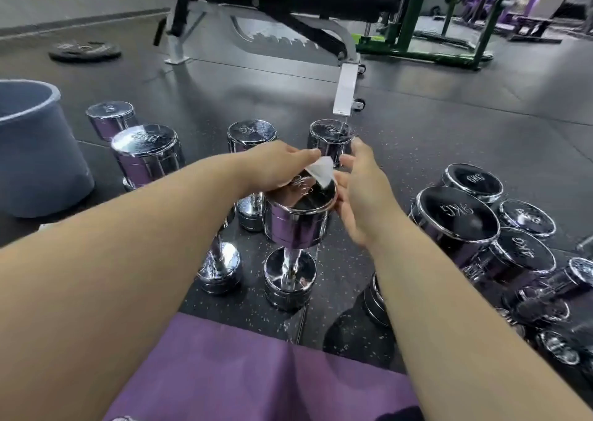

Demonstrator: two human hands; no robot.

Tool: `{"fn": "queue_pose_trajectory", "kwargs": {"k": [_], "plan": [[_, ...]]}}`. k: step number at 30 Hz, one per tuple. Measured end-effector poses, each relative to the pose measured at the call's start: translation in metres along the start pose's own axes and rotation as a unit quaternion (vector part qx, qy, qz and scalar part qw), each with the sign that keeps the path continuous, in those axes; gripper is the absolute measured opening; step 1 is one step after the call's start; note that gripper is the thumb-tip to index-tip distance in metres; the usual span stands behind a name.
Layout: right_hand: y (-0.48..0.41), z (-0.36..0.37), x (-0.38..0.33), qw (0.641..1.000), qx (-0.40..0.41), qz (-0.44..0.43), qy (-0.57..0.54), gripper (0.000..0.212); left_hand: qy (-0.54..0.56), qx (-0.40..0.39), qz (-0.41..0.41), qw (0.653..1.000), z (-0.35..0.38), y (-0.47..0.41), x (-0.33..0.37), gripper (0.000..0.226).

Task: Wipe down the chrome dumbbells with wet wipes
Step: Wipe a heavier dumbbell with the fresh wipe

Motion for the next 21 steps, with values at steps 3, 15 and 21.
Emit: {"fn": "queue_pose_trajectory", "kwargs": {"k": [3,15,21], "plan": [[0.003,-0.005,0.021,0.997,0.015,0.007,-0.074,0.059,0.037,0.03,-0.038,0.998,0.004,-0.004,-0.01,0.054],[-0.011,0.004,0.047,0.994,0.013,0.003,-0.11,0.071,0.454,0.093,-0.097,0.881,0.057,0.014,-0.077,0.071],[-0.006,0.006,0.048,0.993,0.017,-0.012,-0.113,0.072,0.502,0.166,-0.032,0.848,0.049,0.013,-0.058,0.016]]}}
Point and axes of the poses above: each hand's wrist, its own y-axis away from the middle knuckle, its own z-axis out of the palm, x = y × z, the point moved 4 cm from there along -y, towards the middle knuckle, and after that the axes turned 4 degrees about -x, right-handed, at the moved point
